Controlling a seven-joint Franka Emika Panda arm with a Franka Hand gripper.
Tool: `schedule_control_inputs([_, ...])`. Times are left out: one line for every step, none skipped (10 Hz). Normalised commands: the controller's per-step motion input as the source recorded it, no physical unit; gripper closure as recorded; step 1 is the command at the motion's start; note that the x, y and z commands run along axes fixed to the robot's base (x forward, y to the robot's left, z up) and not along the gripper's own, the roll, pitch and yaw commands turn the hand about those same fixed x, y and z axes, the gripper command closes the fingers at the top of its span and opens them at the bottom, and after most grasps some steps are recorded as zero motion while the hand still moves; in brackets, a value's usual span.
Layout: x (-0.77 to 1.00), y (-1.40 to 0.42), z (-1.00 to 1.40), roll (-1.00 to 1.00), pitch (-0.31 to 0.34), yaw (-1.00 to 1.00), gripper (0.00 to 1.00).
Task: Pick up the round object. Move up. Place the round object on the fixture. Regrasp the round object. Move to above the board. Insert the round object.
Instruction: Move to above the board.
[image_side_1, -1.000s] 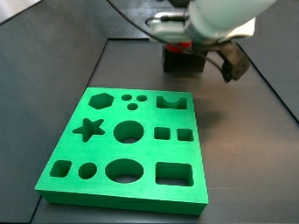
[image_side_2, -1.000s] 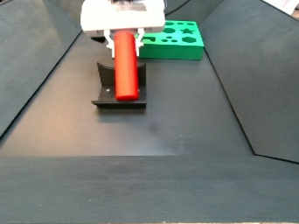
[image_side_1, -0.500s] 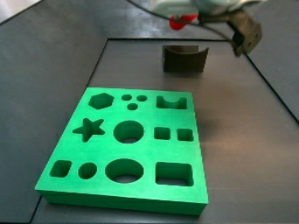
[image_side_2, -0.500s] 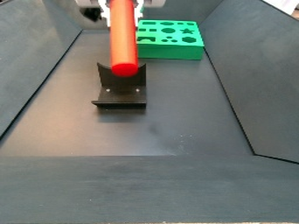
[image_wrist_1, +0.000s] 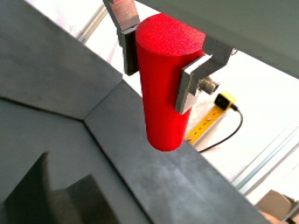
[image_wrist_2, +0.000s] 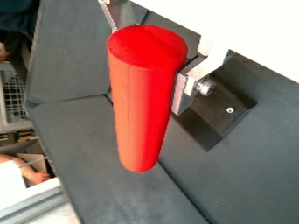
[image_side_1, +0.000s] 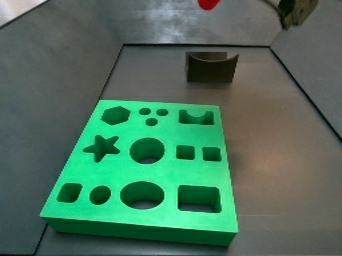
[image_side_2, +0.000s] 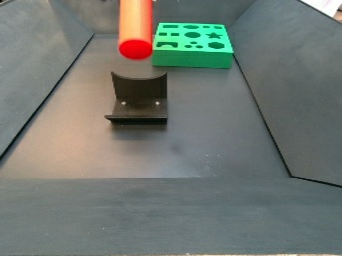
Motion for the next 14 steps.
schedule_control_inputs([-0.06,0.03,1.0,-0.06,0.007,-0.12,1.0])
schedule_control_inputs([-0.07,0.03,1.0,-0.07,0.031,-0.11,1.0])
schedule_control_inputs([-0.08,0.03,1.0,-0.07,0.05,-0.09,1.0])
schedule_control_inputs([-0.08,0.03,1.0,-0.07,0.057,-0.07,1.0])
schedule_control_inputs([-0.09,0.03,1.0,-0.07,0.065,-0.05,1.0])
schedule_control_inputs([-0.09,0.03,0.95,-0.07,0.07,-0.02,1.0])
schedule_control_inputs([-0.07,0.02,0.8,-0.07,0.067,-0.01,1.0])
schedule_control_inputs([-0.04,0.01,0.58,-0.07,0.068,0.01,1.0])
schedule_control_inputs([-0.03,0.01,0.43,-0.08,0.07,0.02,1.0])
schedule_control_inputs([-0.02,0.01,0.28,-0.08,0.072,0.03,1.0])
schedule_control_inputs([-0.51,-1.0,0.03,-1.0,0.03,-0.13,1.0])
schedule_control_inputs([-0.51,-1.0,0.03,-1.0,0.023,-0.12,1.0])
schedule_control_inputs([-0.54,-1.0,0.03,-1.0,0.023,-0.12,1.0])
schedule_control_inputs([-0.56,-1.0,0.02,-1.0,0.022,-0.11,1.0])
